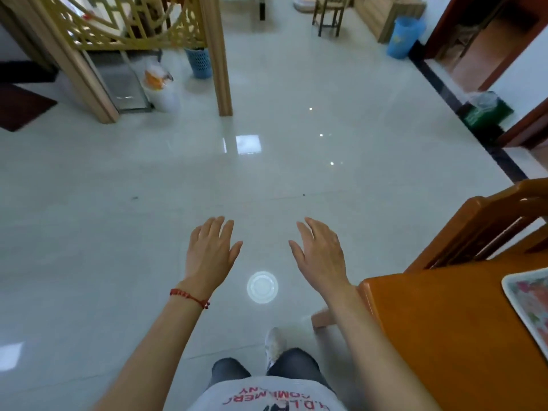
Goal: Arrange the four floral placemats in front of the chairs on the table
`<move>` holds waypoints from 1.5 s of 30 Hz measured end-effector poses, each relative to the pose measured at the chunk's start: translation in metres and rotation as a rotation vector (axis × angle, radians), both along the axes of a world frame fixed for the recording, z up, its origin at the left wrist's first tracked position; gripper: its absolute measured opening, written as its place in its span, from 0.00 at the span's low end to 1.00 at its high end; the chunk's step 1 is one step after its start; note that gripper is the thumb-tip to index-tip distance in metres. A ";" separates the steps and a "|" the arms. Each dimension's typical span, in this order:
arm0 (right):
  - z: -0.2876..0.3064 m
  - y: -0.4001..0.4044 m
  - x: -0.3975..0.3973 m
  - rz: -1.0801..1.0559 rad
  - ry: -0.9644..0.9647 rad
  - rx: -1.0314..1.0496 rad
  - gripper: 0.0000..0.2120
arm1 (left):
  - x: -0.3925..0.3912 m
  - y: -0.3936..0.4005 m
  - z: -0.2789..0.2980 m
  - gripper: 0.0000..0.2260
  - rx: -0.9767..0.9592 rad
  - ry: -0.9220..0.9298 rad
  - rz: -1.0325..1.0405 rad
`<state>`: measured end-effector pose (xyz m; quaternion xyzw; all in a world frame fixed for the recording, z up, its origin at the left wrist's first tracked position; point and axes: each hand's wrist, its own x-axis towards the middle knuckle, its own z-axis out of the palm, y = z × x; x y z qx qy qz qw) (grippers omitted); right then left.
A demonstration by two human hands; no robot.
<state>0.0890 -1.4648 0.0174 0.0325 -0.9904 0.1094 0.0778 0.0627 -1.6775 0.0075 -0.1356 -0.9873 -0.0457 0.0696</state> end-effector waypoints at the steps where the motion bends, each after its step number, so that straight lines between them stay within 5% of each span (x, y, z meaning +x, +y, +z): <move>1: 0.000 0.003 -0.013 0.017 0.010 0.006 0.18 | -0.011 0.001 0.001 0.20 0.001 0.001 0.013; 12: -0.012 0.021 -0.155 0.038 0.028 0.030 0.22 | -0.146 0.007 -0.007 0.20 0.015 -0.036 0.058; 28: -0.025 0.039 -0.369 -0.164 -0.006 -0.041 0.28 | -0.406 0.027 -0.012 0.20 -0.017 -0.069 -0.168; 45: -0.030 0.225 -0.512 -0.534 -0.005 -0.092 0.34 | -0.622 0.260 -0.010 0.21 -0.045 -0.043 -0.535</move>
